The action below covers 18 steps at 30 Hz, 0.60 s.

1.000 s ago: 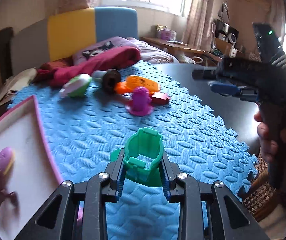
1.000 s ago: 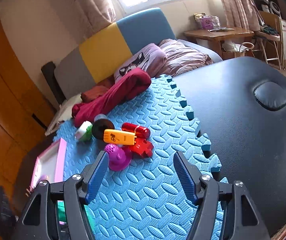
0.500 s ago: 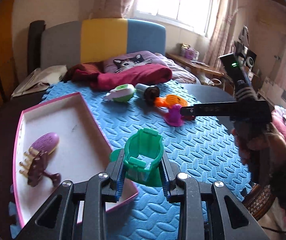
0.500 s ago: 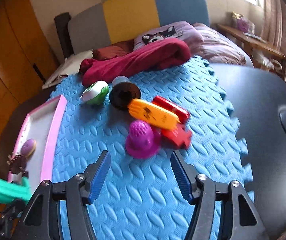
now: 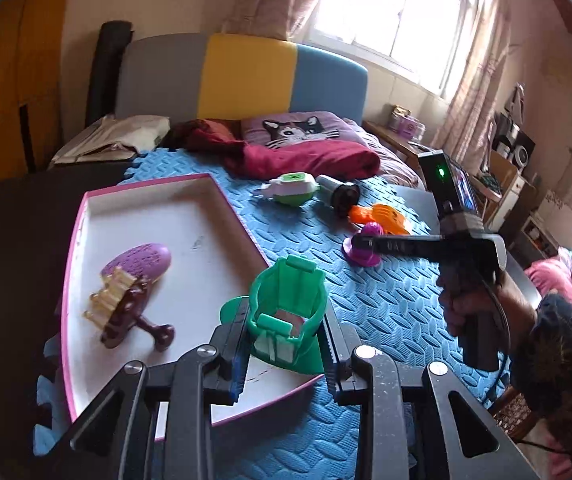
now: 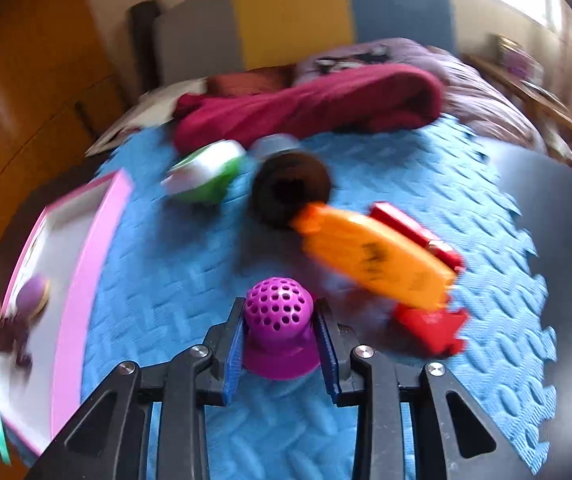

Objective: Organize rigid objects
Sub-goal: 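Carry the green toy into the tray with the left gripper while the right gripper grasps the magenta ball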

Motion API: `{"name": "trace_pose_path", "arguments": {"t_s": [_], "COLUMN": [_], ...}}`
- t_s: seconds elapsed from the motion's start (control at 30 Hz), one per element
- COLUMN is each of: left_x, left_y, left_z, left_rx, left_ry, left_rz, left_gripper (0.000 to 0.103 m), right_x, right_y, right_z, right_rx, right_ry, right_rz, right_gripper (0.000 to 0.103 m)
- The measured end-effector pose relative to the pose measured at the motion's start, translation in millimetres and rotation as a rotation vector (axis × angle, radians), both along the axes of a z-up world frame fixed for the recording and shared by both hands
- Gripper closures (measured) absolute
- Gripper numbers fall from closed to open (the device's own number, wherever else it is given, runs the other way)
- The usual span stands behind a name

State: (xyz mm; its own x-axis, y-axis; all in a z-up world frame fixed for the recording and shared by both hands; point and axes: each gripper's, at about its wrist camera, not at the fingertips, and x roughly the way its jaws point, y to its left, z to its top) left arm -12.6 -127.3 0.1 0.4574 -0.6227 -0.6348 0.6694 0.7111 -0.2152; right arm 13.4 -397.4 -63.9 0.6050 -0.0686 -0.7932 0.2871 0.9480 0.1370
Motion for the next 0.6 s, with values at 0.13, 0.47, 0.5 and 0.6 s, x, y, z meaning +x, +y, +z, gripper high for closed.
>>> {"name": "trace_pose_path", "arguments": {"t_s": [0.13, 0.47, 0.5, 0.6], "left_x": [10, 32, 35, 50], "left_y": [15, 44, 47, 53], "left_z": [2, 9, 11, 16], "left_rx": [-0.015, -0.018, -0.018, -0.019], "left_ry": [0.018, 0.005, 0.003, 0.006], "left_rz": [0.045, 0.160, 0.169, 0.193], "left_gripper": [0.072, 0.072, 0.072, 0.072], "right_x": [3, 1, 0, 0], "right_y": [4, 7, 8, 12], "right_z": [-5, -6, -7, -8], "right_rx": [0.035, 0.025, 0.020, -0.014], "right_ry": [0.017, -0.022, -0.025, -0.034], "right_rz": [0.030, 0.003, 0.000, -0.006], "right_gripper": [0.070, 0.070, 0.070, 0.070]}}
